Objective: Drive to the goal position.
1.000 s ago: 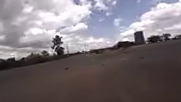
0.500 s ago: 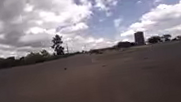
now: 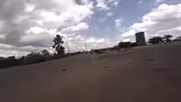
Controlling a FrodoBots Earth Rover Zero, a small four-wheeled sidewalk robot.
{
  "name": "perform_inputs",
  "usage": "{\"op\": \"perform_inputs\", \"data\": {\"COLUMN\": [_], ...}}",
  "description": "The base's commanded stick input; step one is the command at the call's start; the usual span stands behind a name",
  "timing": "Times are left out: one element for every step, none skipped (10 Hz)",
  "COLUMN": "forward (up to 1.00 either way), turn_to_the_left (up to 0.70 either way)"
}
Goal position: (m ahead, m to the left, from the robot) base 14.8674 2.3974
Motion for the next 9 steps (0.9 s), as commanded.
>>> {"op": "perform_inputs", "data": {"forward": [0.70,0.70,0.70,0.70,0.70,0.70,0.70,0.70,0.70], "turn_to_the_left": [0.00,0.00,0.00,0.00,0.00,0.00,0.00,0.00,0.00]}}
